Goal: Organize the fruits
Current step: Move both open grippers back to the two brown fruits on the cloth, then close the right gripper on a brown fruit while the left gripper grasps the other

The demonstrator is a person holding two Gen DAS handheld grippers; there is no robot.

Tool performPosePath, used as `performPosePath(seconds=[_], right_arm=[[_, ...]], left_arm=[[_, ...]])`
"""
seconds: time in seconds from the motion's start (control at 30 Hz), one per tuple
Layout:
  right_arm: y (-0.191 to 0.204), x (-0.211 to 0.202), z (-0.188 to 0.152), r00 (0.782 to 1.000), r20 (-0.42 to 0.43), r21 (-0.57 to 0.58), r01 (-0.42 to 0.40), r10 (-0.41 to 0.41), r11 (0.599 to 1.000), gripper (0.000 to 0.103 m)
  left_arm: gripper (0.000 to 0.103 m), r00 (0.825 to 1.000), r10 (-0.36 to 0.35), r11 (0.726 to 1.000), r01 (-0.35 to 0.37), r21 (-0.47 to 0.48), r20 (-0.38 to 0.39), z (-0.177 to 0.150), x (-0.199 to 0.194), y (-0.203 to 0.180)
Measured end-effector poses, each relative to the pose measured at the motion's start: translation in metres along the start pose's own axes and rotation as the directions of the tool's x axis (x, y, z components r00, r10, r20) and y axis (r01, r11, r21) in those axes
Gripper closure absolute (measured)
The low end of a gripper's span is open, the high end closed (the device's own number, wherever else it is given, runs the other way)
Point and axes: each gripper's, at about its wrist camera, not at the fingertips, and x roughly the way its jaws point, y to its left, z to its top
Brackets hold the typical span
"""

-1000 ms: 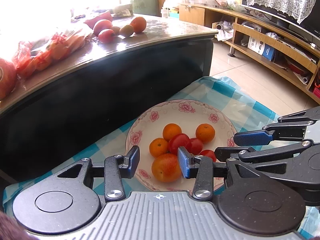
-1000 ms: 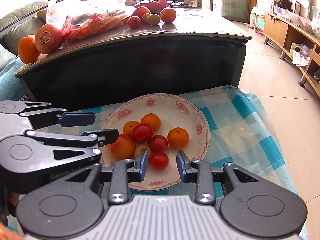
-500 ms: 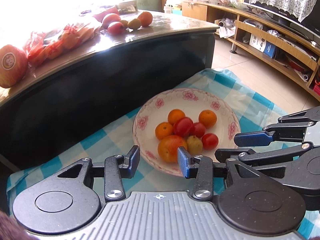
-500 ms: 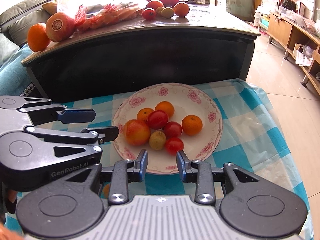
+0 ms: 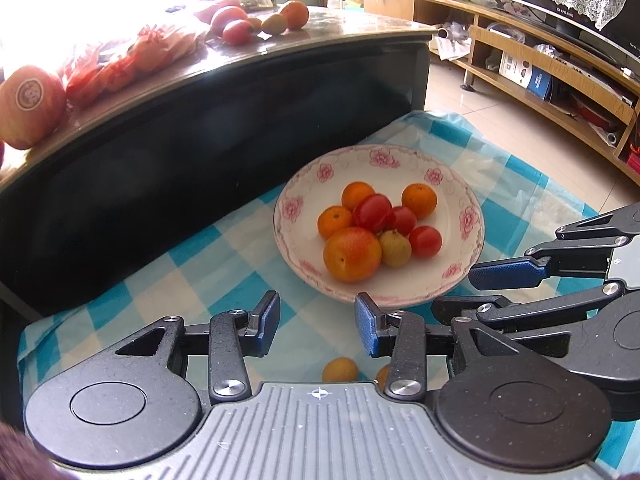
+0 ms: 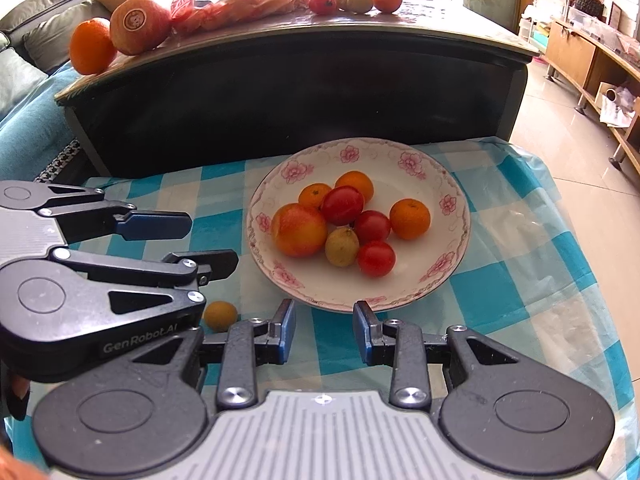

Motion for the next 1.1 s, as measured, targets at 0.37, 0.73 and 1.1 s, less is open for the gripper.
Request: performPosePath(seconds=[0.37, 0.73, 1.1], right_arm=[[0.01, 0.014, -0.013, 0.998, -0.057, -0.017, -0.04, 0.039, 0.999, 0.064], [0.022, 0.029, -0.014, 0.991, -0.069, -0.025, -0.115, 0.113, 0.993, 0.06], [0.038, 0.038, -0.018, 0.985, -0.07, -0.068, -0.162, 0.157, 0.984, 0.06]], left_arm=[[0.043, 0.998, -0.022, 0.999, 0.02, -0.031, -0.054, -0.021, 0.006, 0.015], [0.038, 0.998, -0.022, 0.995, 0.017, -0.101, -0.055, -0.028, 0.003, 0.04], [0.036, 0.998, -0.029, 0.993, 0.022, -0.112, -0.058, -0.028, 0.003, 0.044]])
